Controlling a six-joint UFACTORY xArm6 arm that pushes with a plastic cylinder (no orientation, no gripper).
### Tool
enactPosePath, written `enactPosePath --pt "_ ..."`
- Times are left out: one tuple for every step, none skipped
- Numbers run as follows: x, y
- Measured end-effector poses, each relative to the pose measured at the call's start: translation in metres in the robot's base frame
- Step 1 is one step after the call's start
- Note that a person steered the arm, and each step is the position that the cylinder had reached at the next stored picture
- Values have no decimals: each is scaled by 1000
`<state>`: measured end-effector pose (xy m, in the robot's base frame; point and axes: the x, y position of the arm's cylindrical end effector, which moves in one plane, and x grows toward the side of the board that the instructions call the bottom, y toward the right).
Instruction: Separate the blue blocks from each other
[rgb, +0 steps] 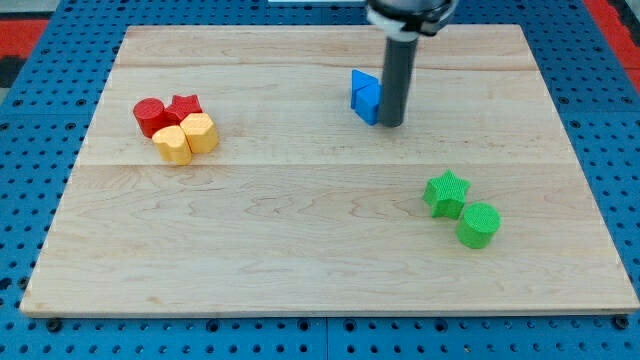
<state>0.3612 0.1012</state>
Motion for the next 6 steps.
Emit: enactPosePath --pt "-30 21" --pt "-35 14" --pt "-35 -28" --pt "-41 -63" --pt "-63 -69" --pt "-83 -55"
